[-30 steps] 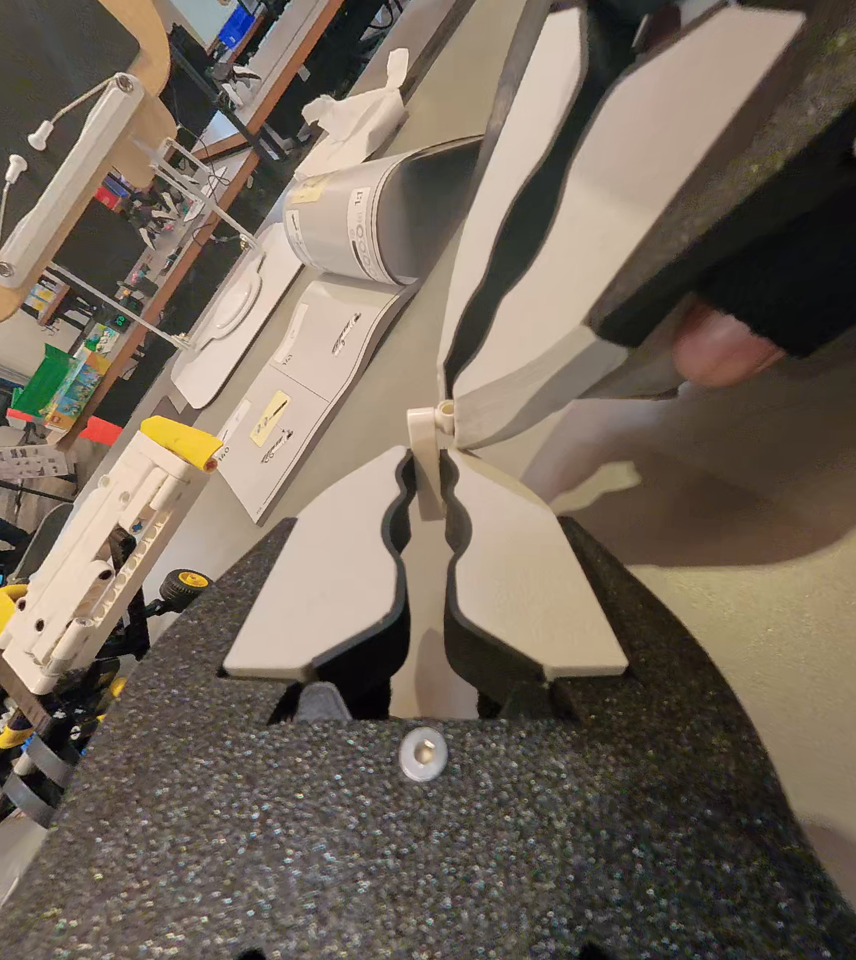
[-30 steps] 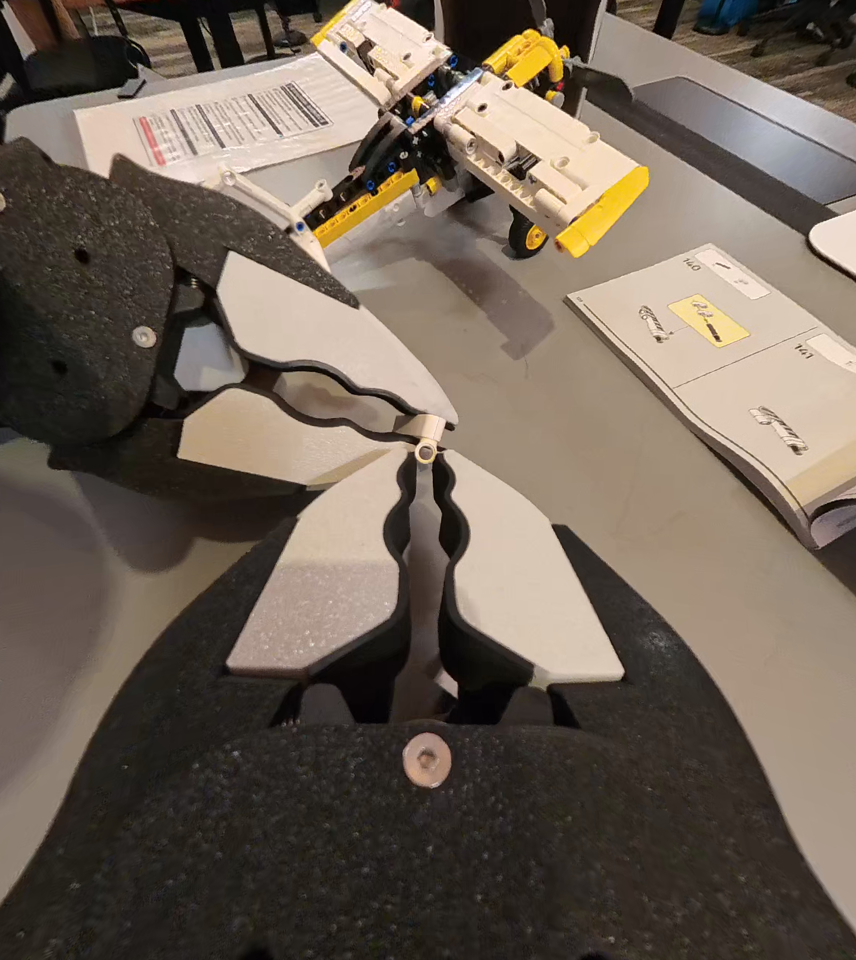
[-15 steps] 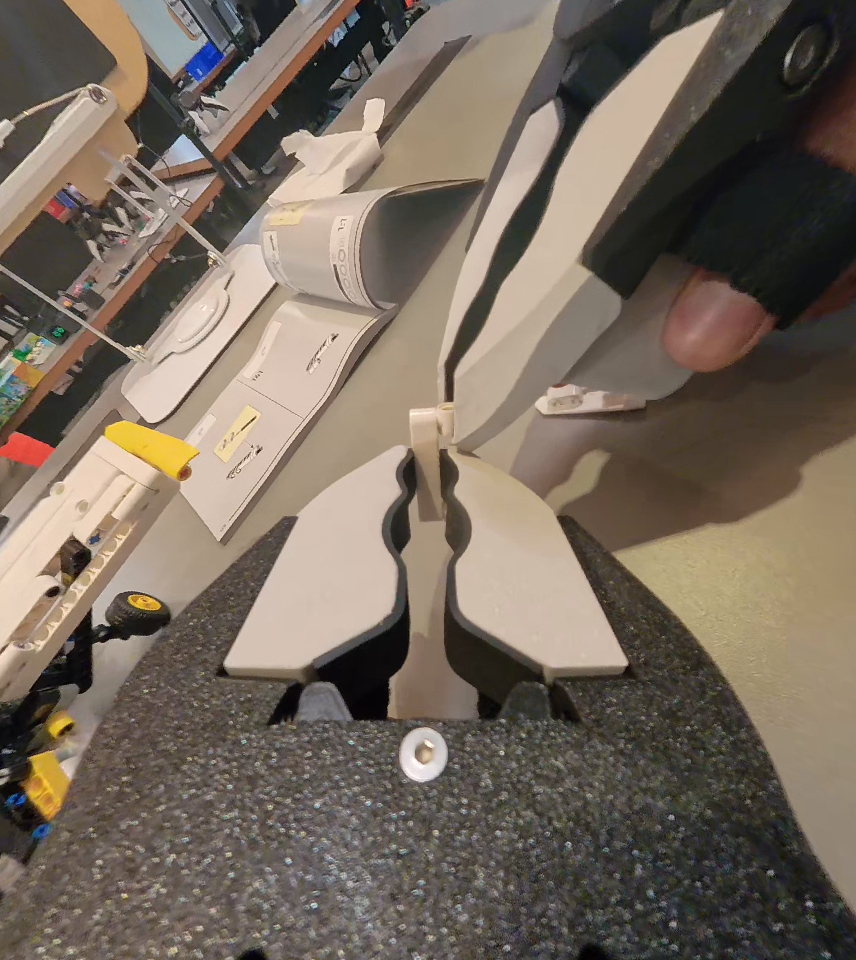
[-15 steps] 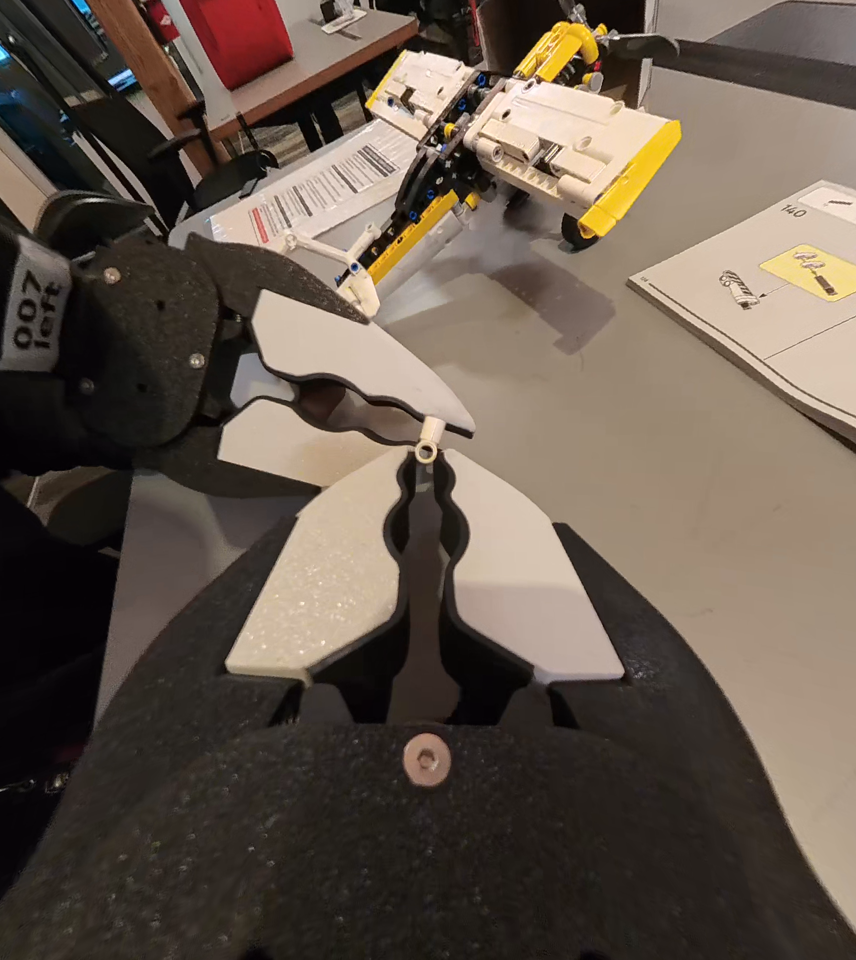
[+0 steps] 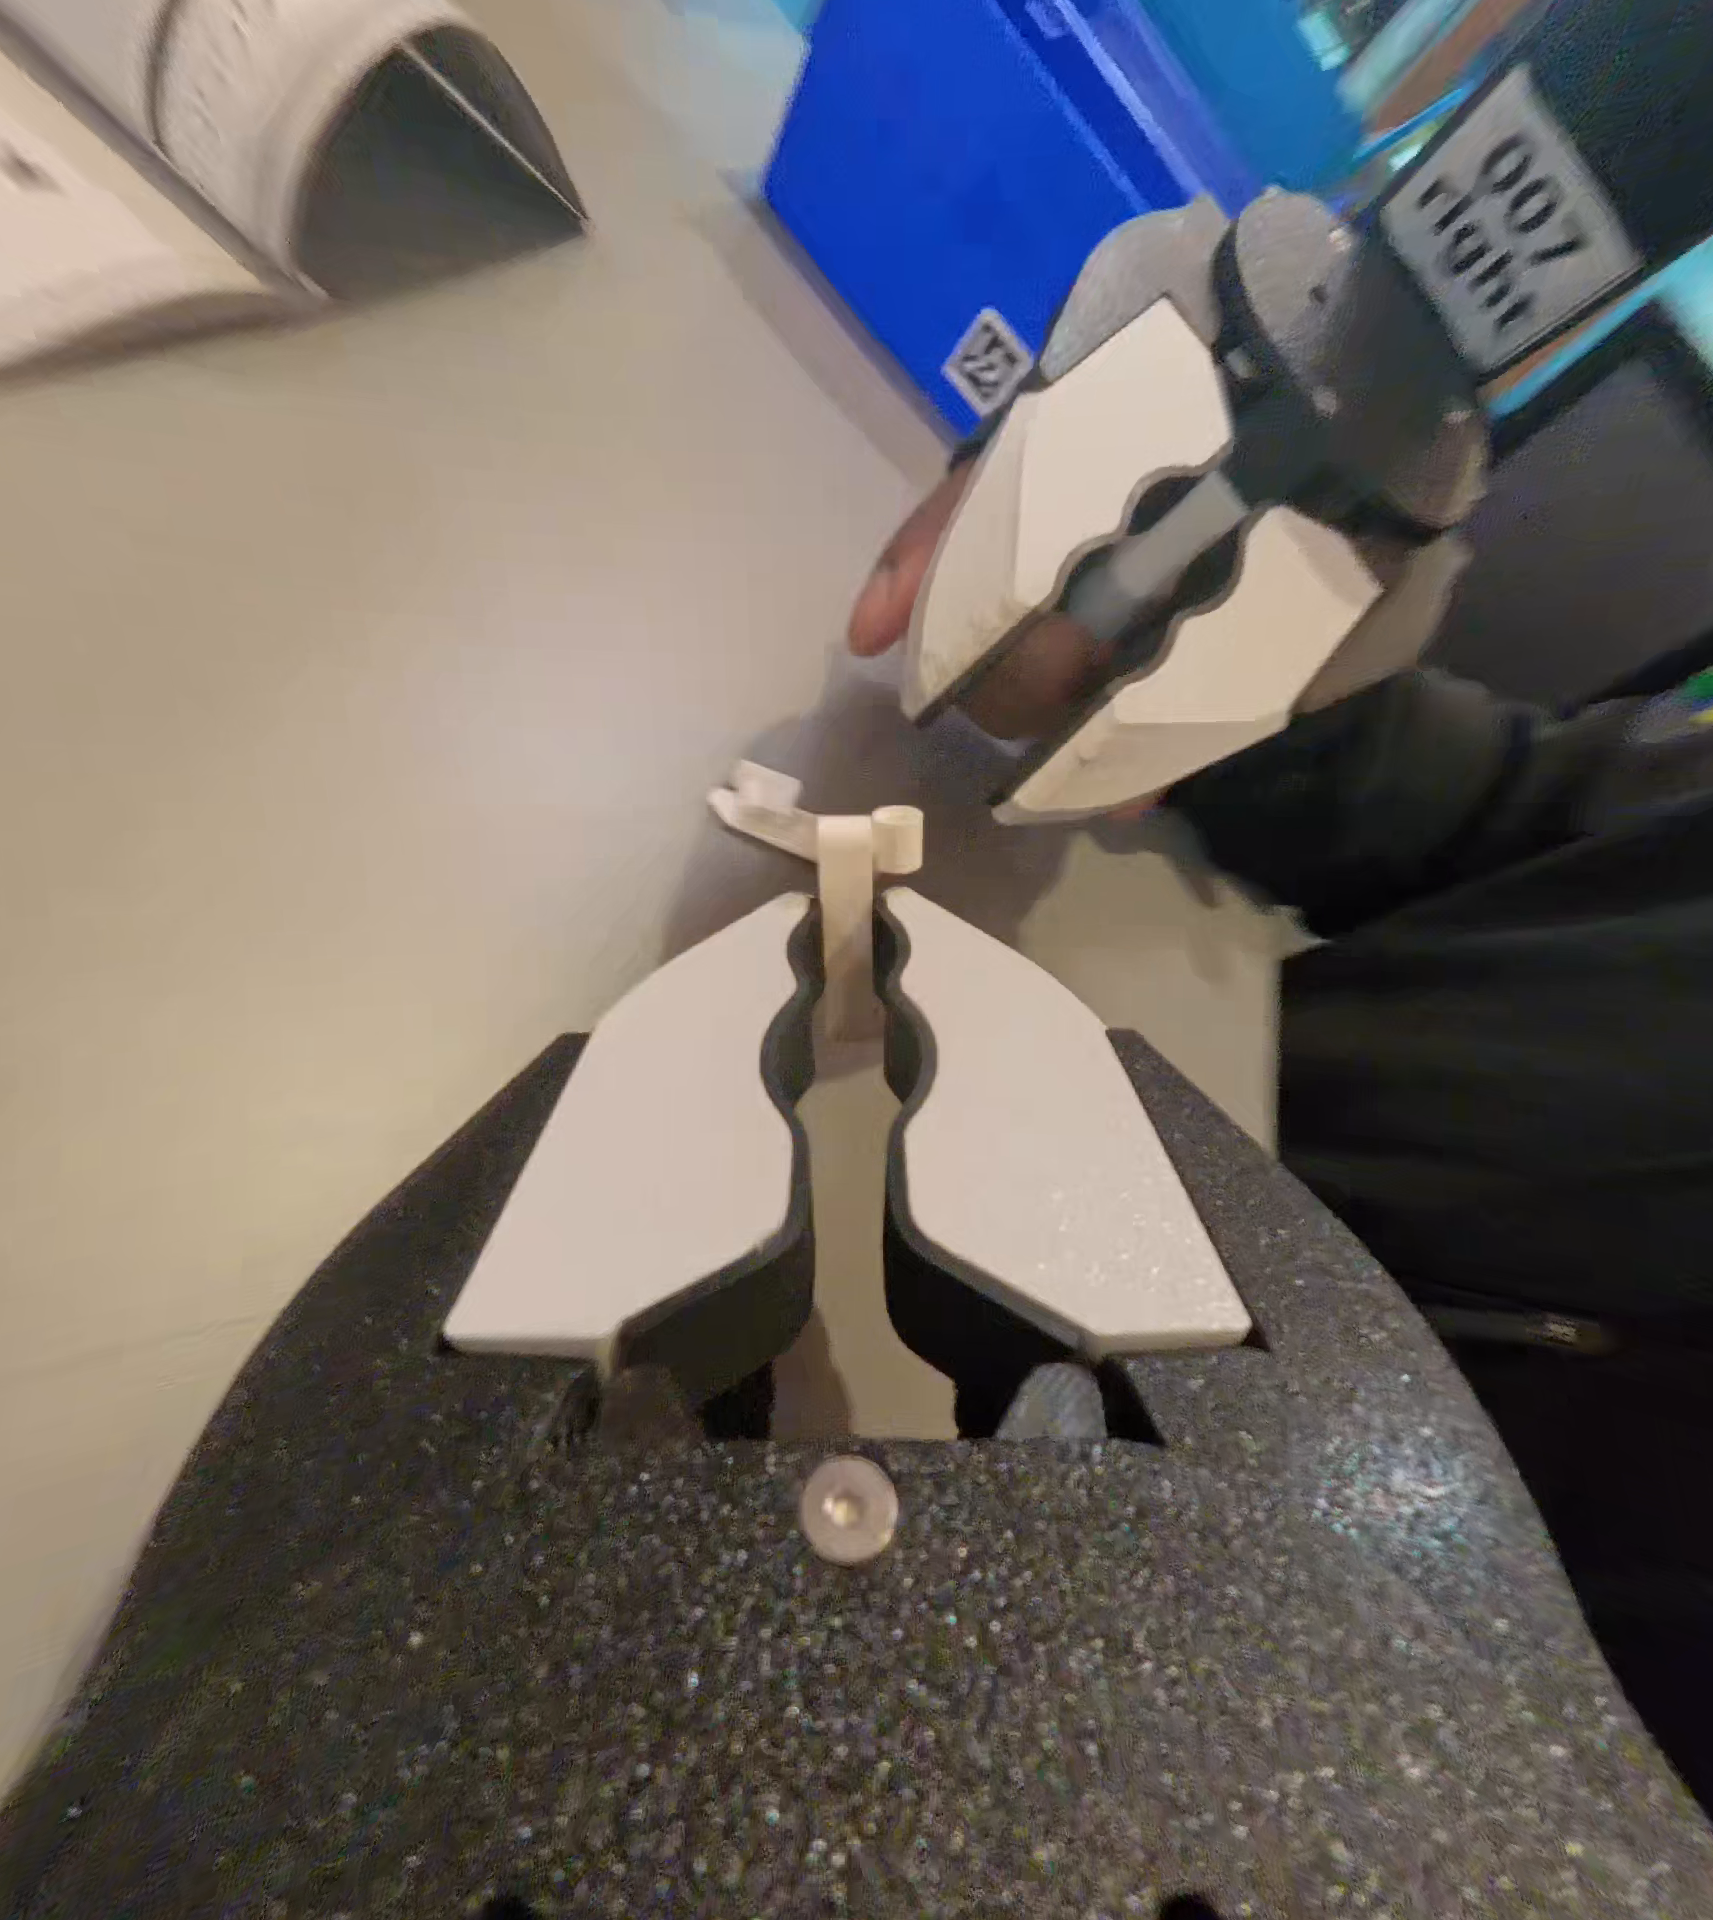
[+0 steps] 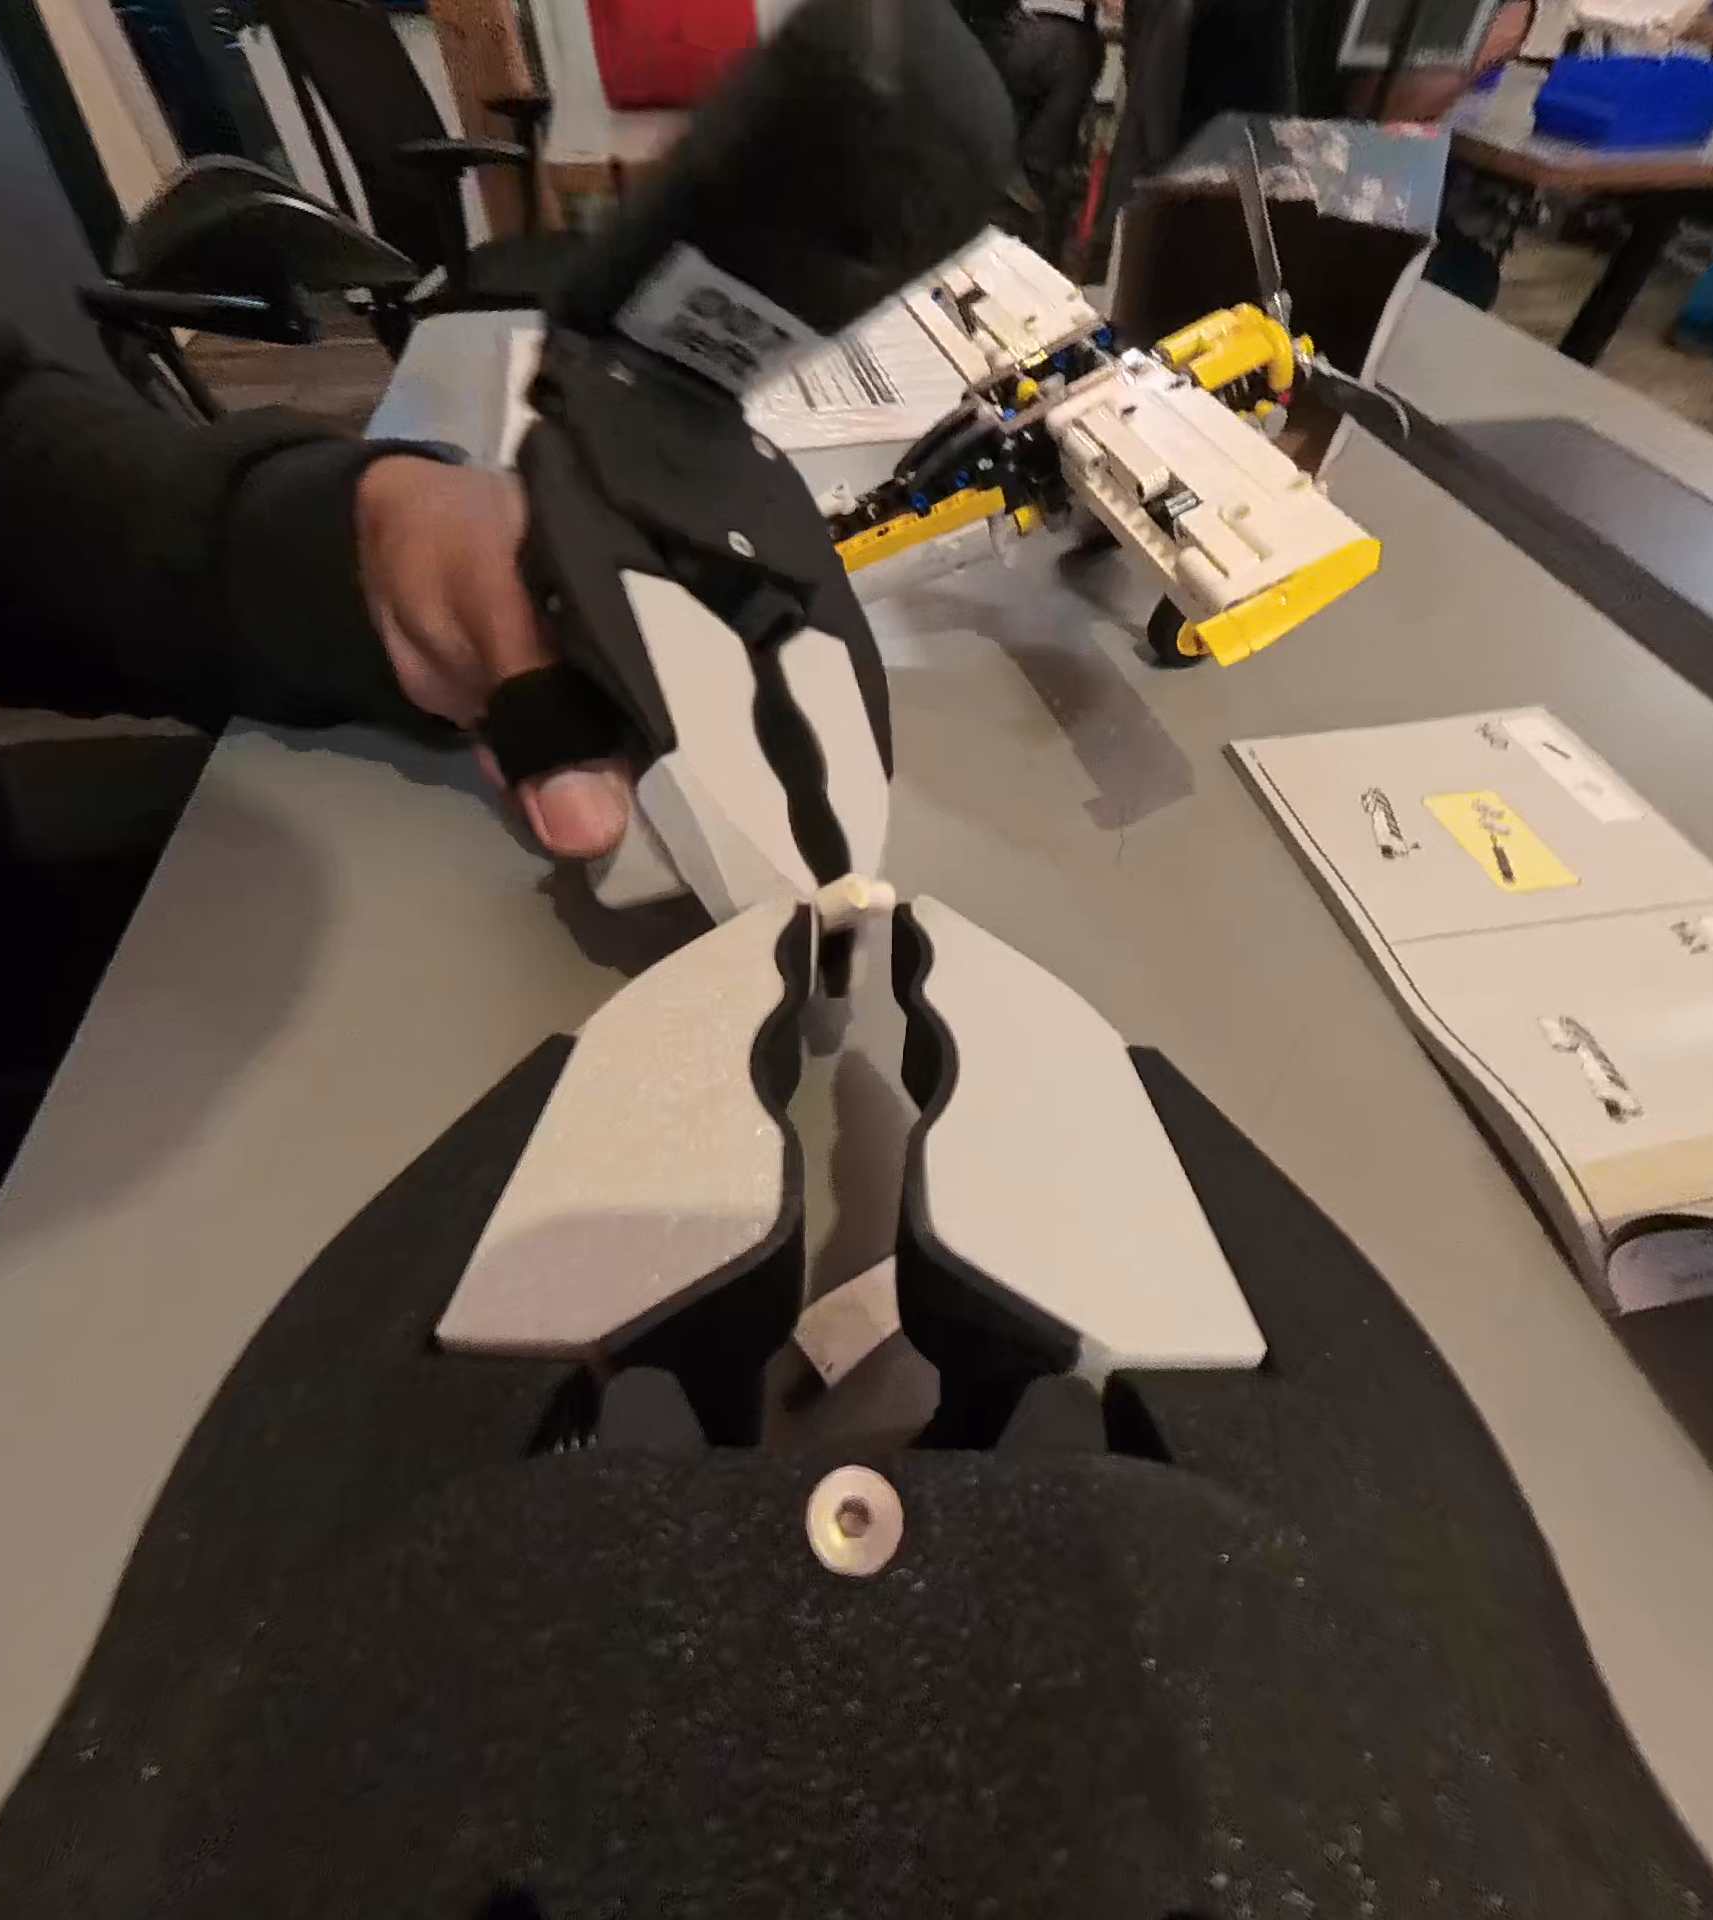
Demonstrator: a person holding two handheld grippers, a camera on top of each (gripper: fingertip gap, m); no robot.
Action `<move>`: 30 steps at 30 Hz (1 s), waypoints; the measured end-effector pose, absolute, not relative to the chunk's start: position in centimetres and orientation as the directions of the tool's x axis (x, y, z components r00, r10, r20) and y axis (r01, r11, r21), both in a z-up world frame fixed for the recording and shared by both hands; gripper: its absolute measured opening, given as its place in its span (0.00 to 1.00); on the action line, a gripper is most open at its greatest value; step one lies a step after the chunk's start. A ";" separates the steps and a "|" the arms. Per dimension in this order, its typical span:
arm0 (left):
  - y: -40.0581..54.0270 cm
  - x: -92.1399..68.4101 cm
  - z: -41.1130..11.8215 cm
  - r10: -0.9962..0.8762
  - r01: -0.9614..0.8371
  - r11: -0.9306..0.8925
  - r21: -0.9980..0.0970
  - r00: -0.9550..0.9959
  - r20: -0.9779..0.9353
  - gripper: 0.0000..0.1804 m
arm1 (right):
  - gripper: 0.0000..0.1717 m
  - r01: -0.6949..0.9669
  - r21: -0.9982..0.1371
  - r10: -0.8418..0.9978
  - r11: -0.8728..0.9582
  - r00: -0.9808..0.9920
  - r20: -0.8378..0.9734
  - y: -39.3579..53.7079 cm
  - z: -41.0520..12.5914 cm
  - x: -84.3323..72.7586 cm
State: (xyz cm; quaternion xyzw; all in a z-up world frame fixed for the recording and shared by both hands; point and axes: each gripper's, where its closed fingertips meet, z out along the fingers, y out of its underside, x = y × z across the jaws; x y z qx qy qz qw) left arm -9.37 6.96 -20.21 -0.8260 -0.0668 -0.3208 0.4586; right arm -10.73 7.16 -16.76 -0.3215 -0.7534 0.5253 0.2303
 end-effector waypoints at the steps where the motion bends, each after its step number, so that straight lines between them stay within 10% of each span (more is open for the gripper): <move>1: 6.8 -9.1 -20.0 -0.199 0.441 -0.584 -0.681 0.736 0.647 0.05 | 0.08 0.227 -0.943 0.713 0.245 -0.701 0.017 7.3 -16.6 -10.5; 30: 6.0 -5.1 -19.0 -0.286 0.481 -0.740 -0.470 0.408 0.867 0.05 | 0.11 0.025 -0.959 0.513 0.281 -0.849 0.128 5.7 -16.9 -7.9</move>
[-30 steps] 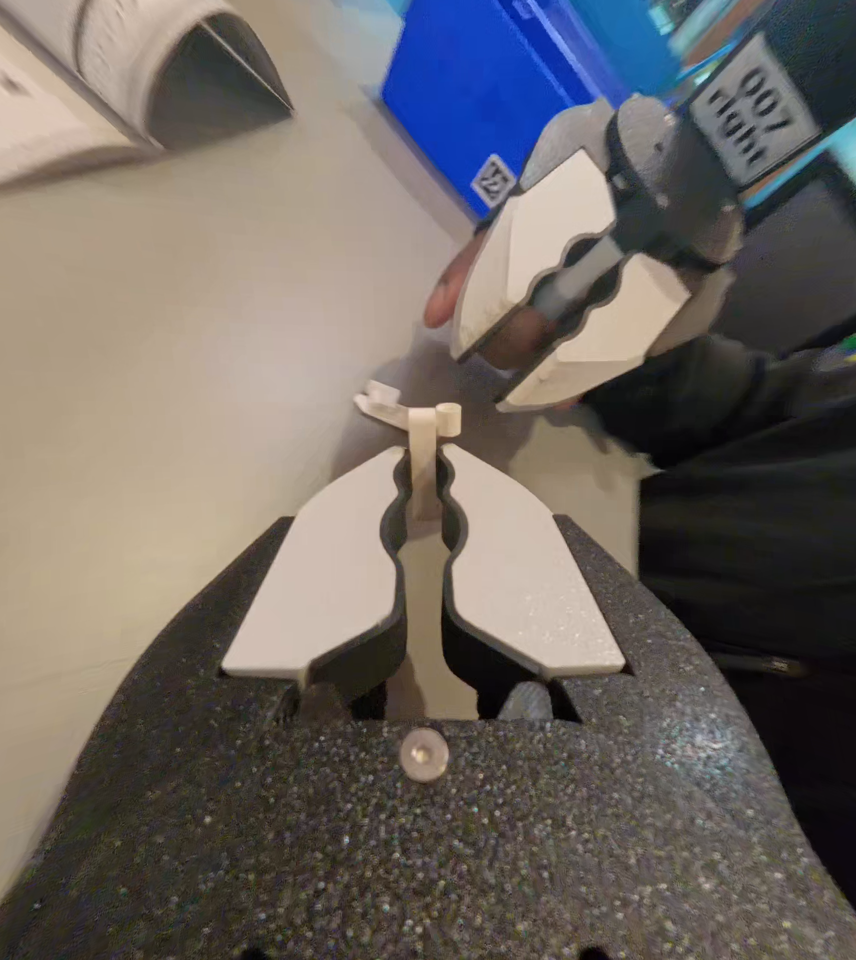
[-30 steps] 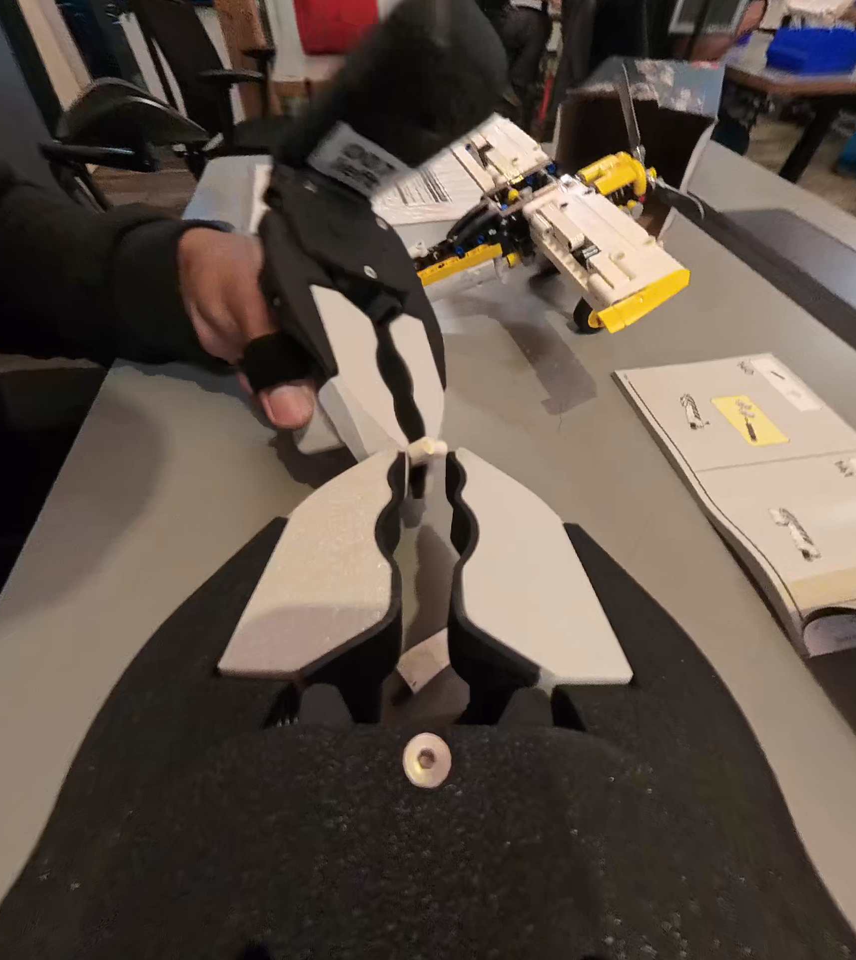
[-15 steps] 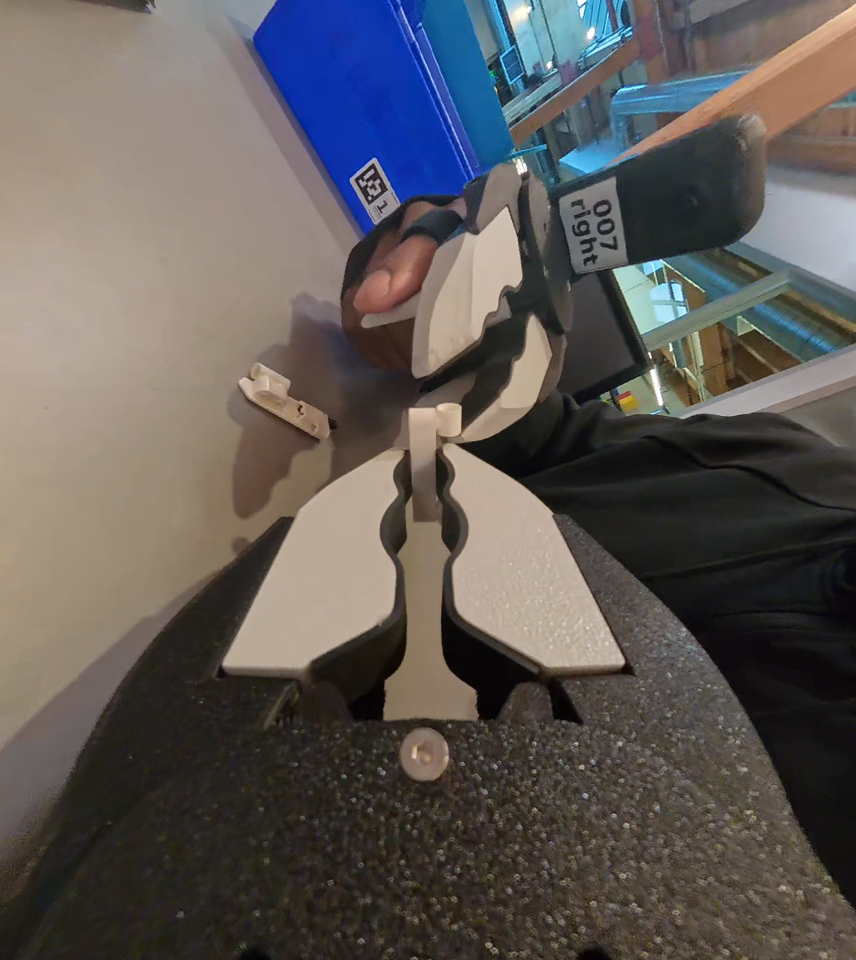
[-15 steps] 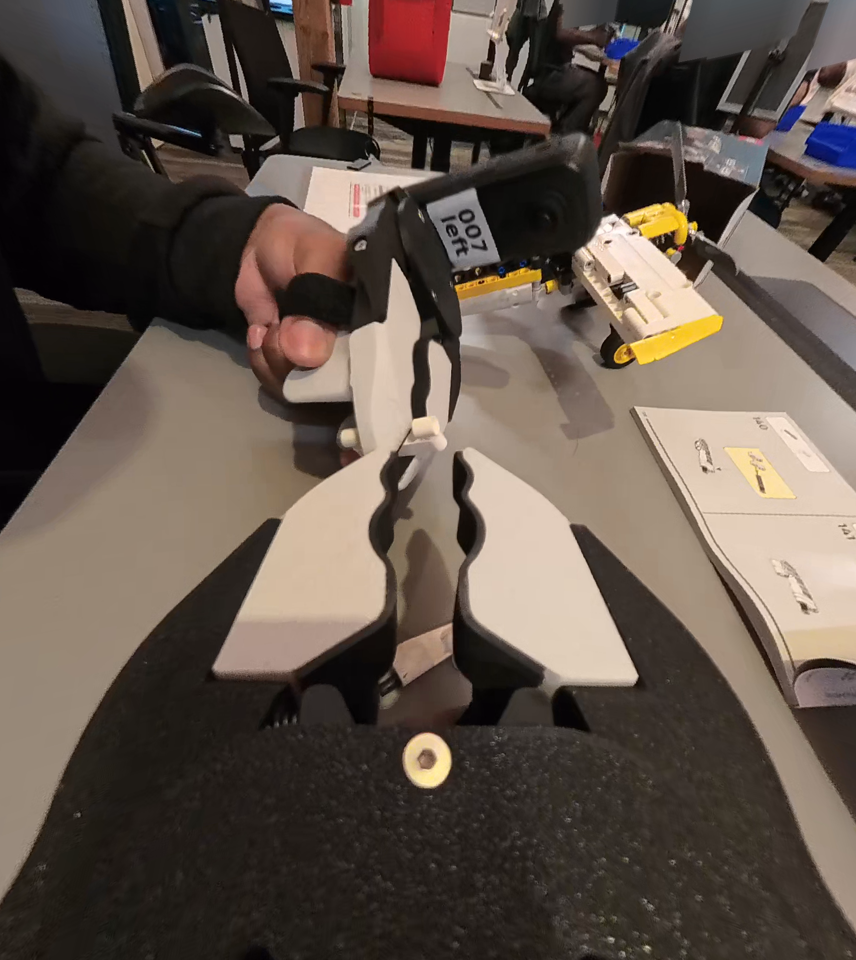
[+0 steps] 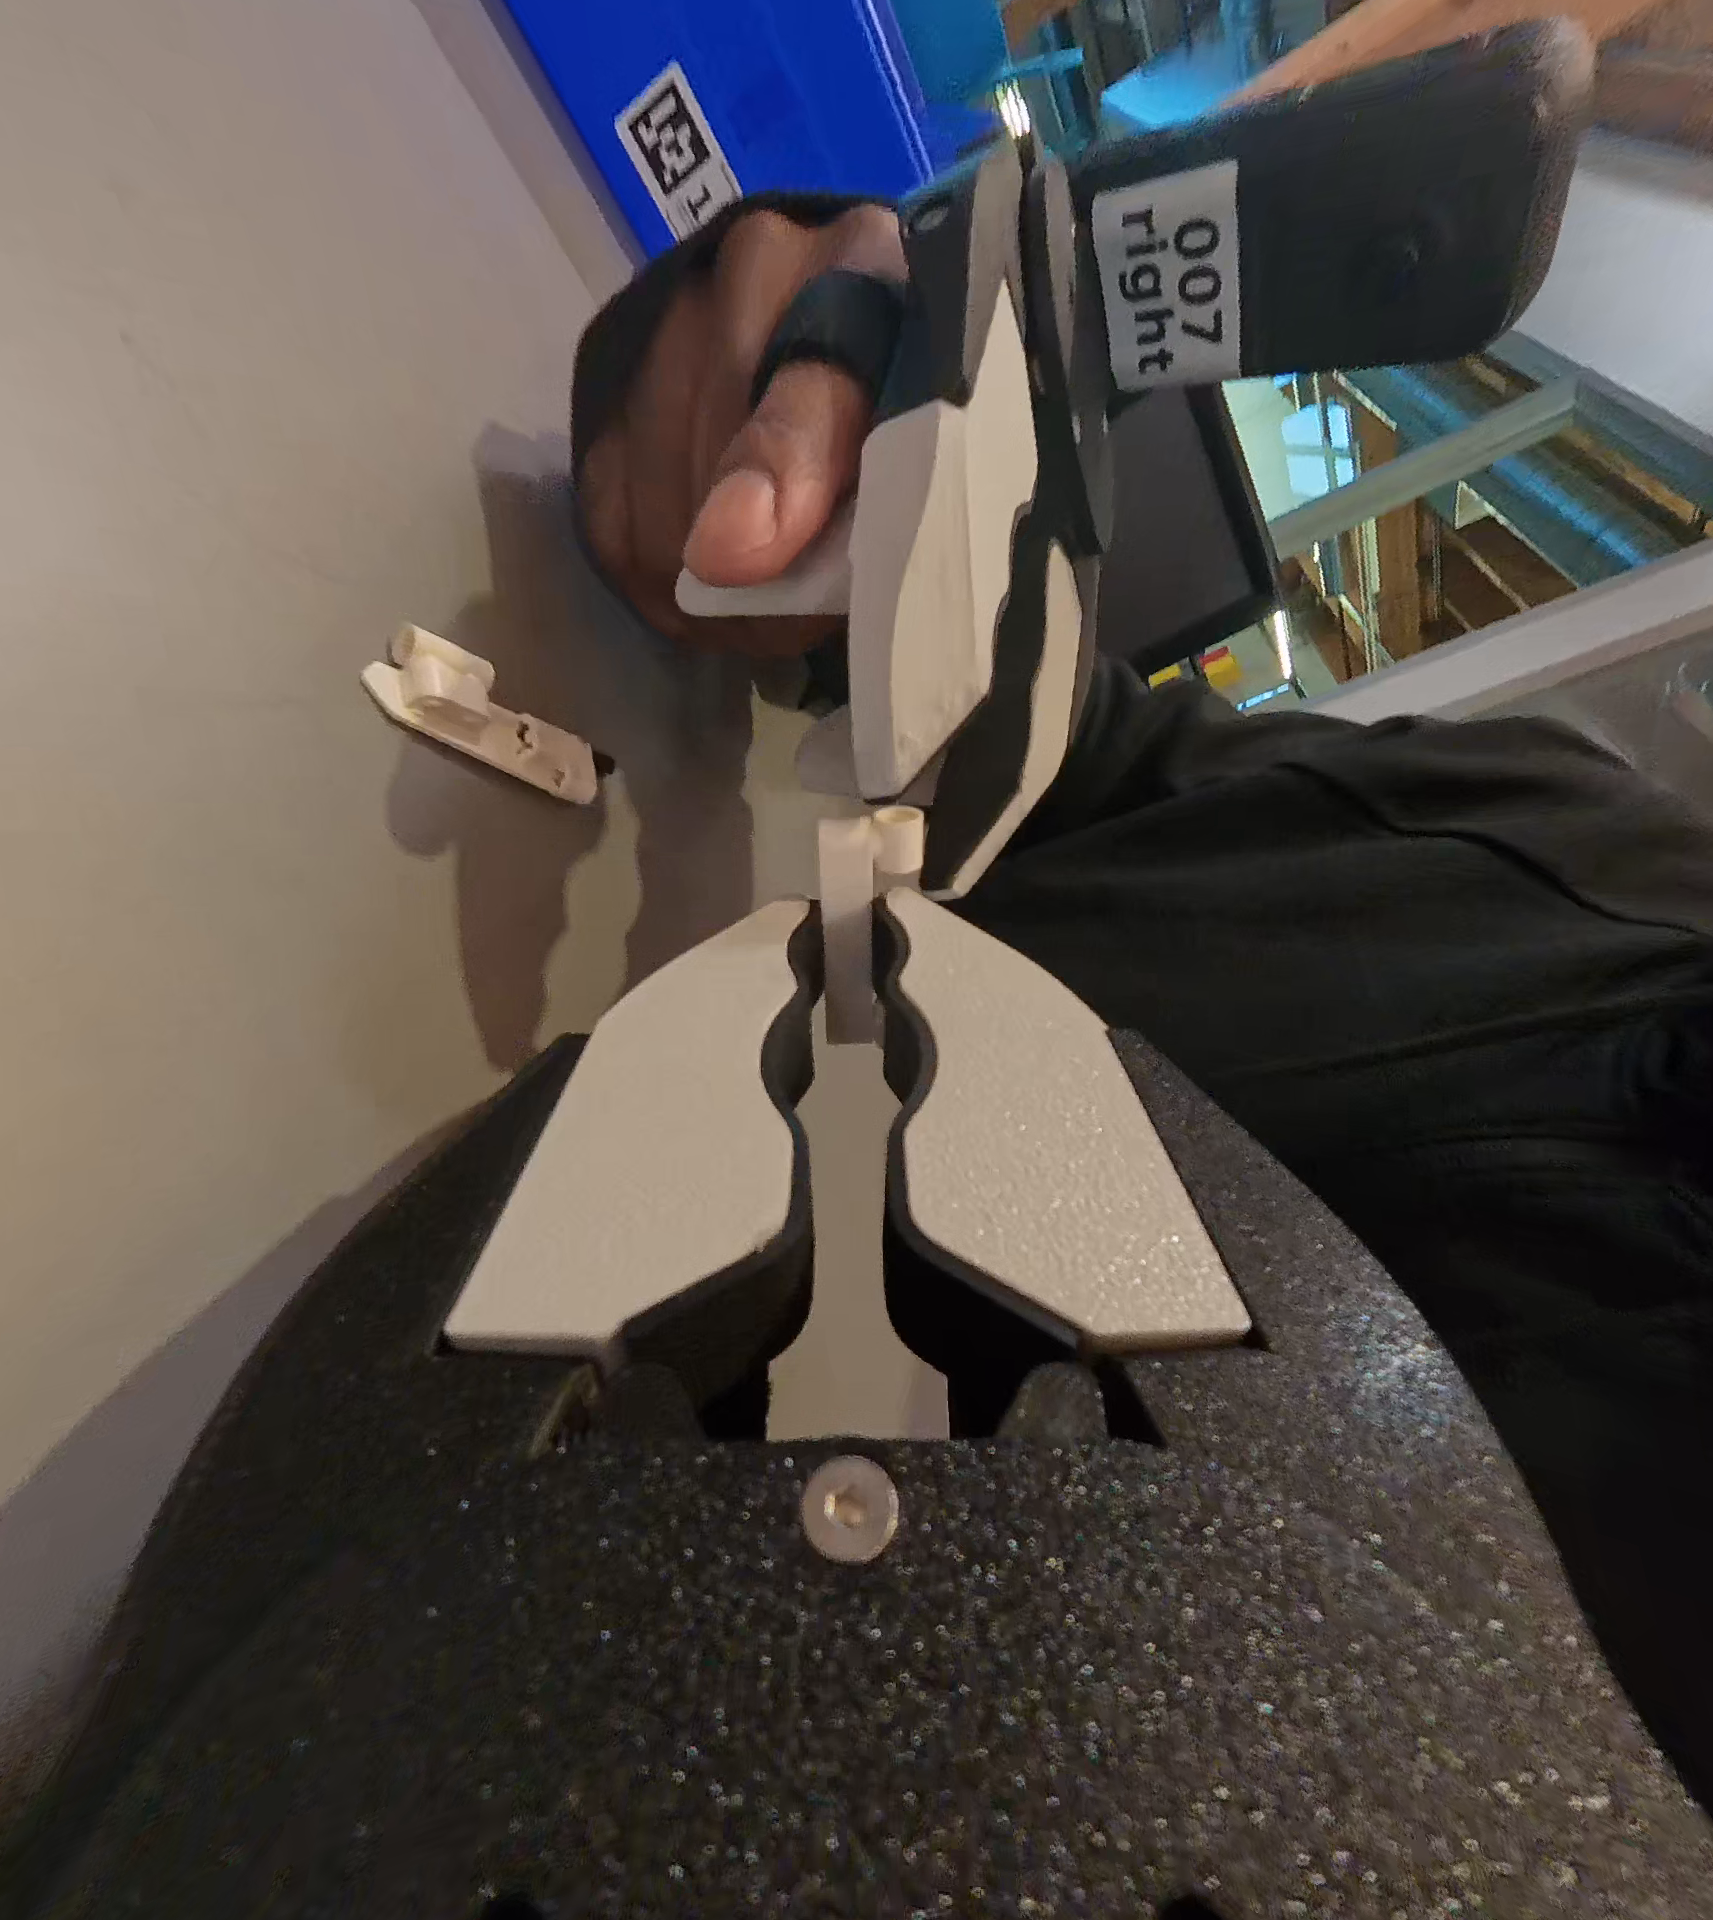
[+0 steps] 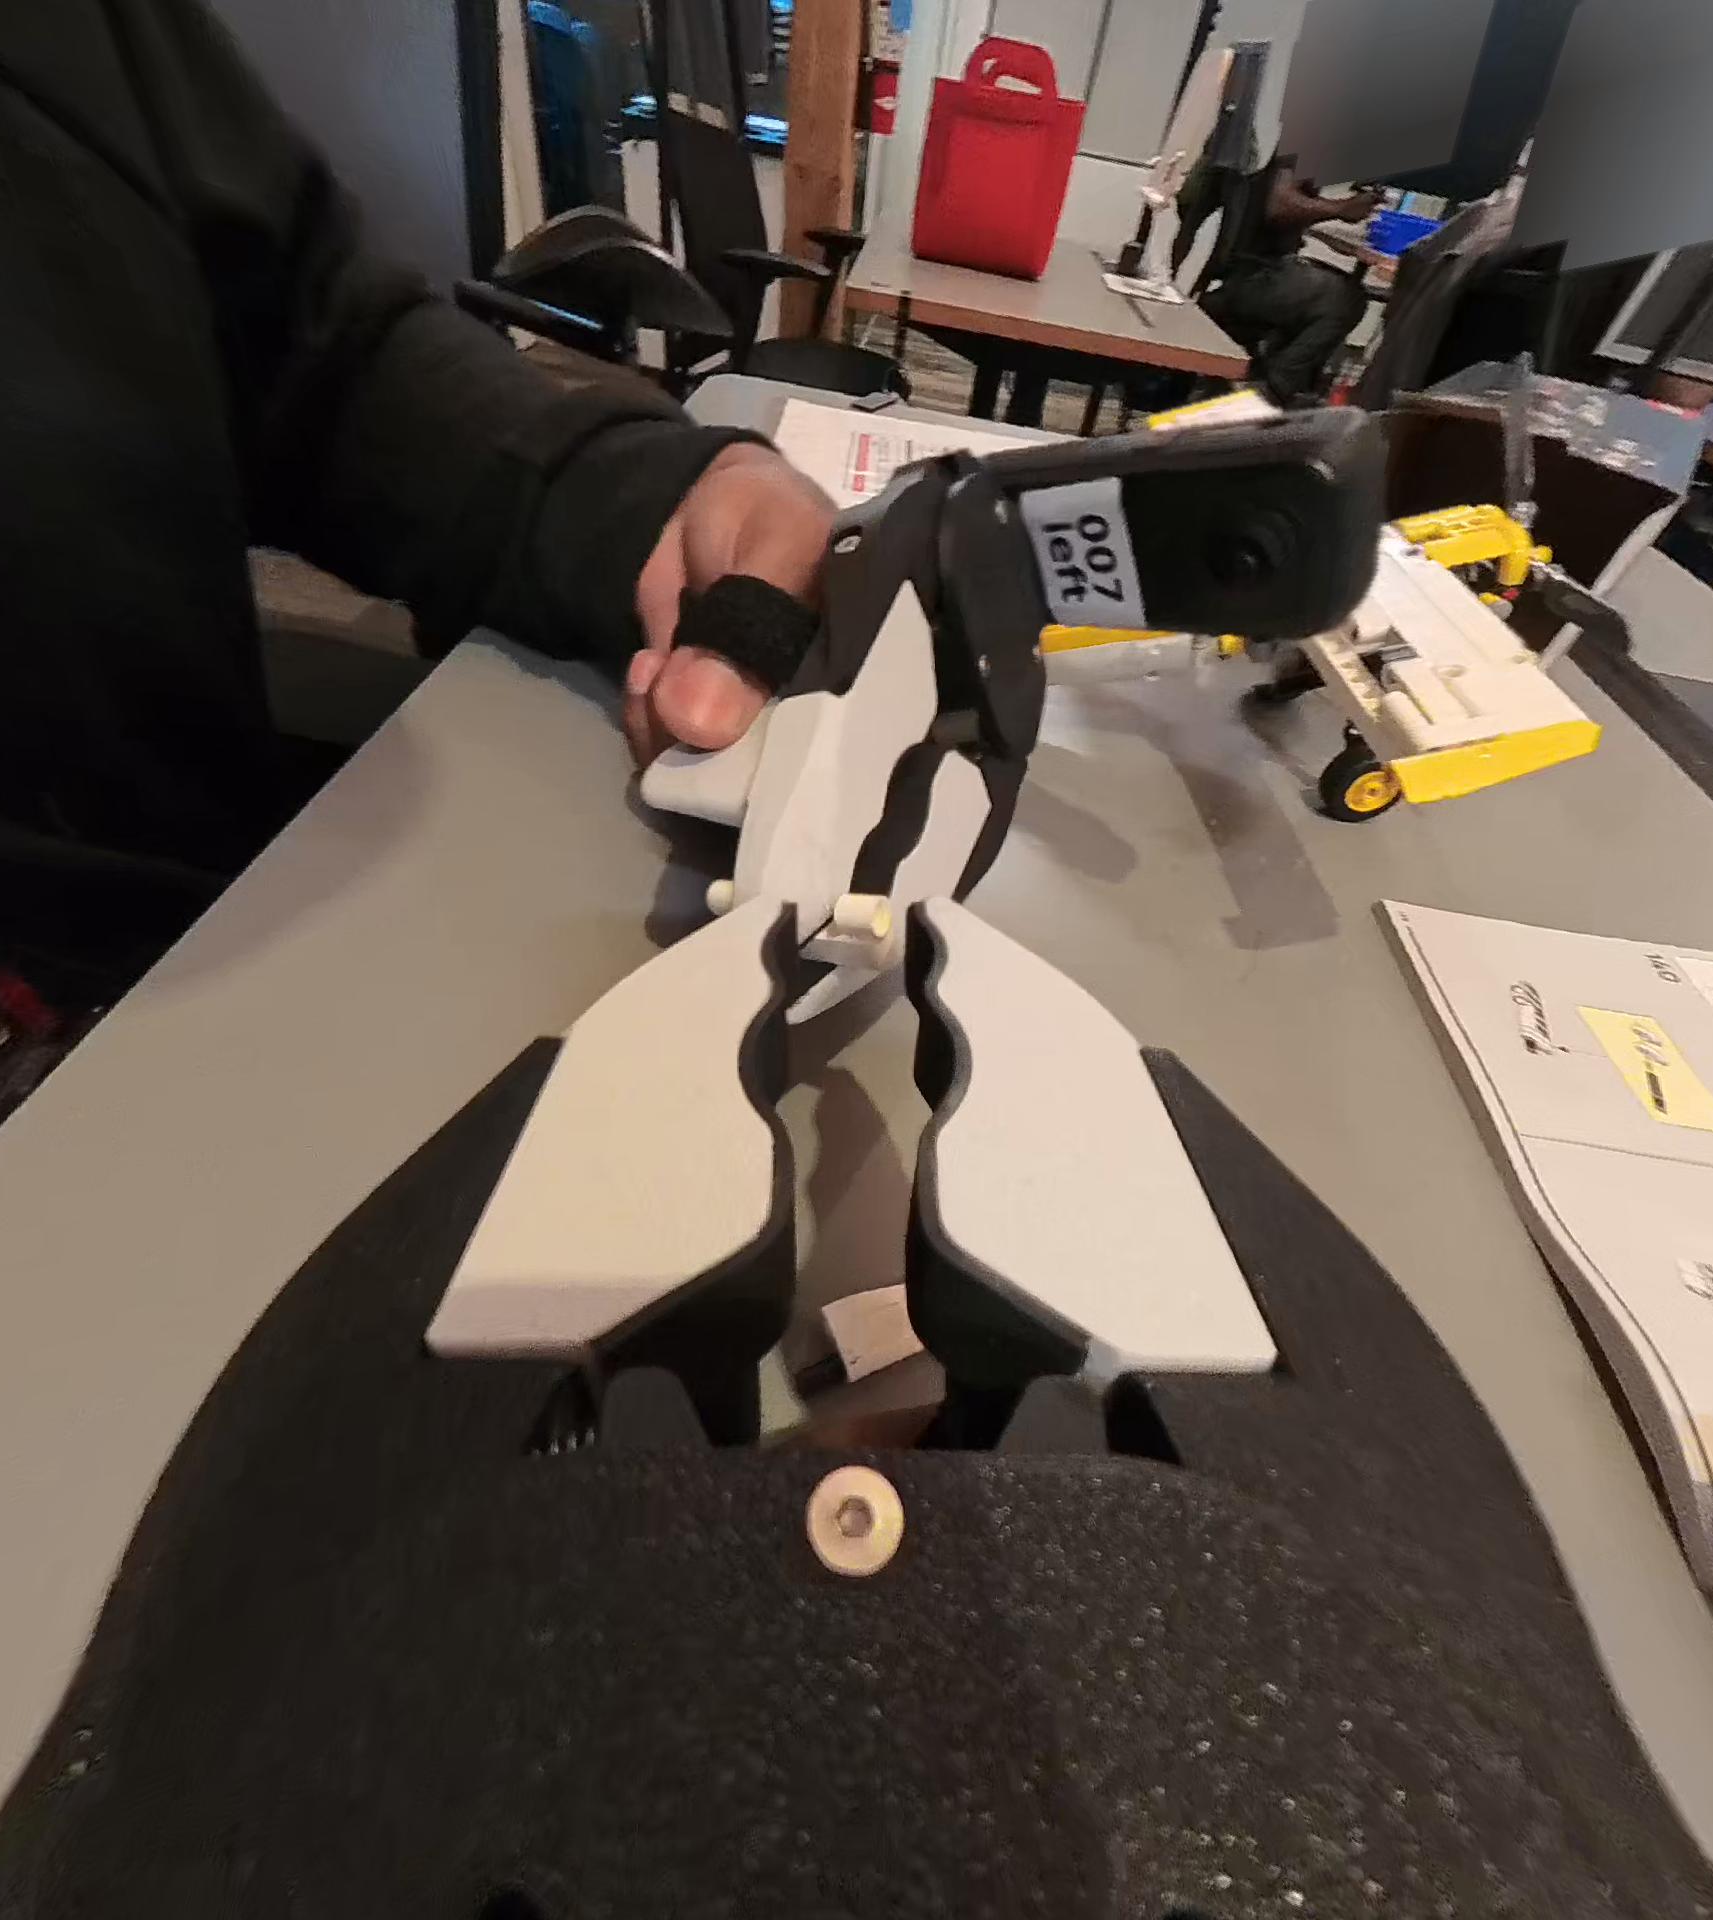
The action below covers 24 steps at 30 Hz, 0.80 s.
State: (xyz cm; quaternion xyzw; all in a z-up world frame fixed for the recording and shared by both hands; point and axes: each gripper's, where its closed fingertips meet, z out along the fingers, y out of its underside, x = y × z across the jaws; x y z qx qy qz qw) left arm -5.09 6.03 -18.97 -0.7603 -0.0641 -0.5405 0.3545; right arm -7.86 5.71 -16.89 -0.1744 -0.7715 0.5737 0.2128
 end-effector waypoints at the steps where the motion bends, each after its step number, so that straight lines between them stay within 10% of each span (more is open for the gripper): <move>1: 6.0 -4.8 -19.1 -0.289 0.460 -0.754 -0.470 0.410 0.865 0.05 | 0.11 0.018 -0.959 0.492 0.282 -0.861 0.128 5.6 -16.9 -7.6; 15: 5.6 -3.6 -21.5 -0.354 0.174 -0.854 -0.490 0.494 0.794 0.09 | 0.06 0.076 -0.885 0.396 0.459 -0.909 0.128 5.7 -20.3 -5.7; 24: 7.0 -8.1 -21.8 -0.415 0.059 -0.658 -0.750 0.803 0.428 0.19 | 0.05 0.423 -0.779 0.637 0.463 -0.770 -0.040 7.9 -23.1 -6.7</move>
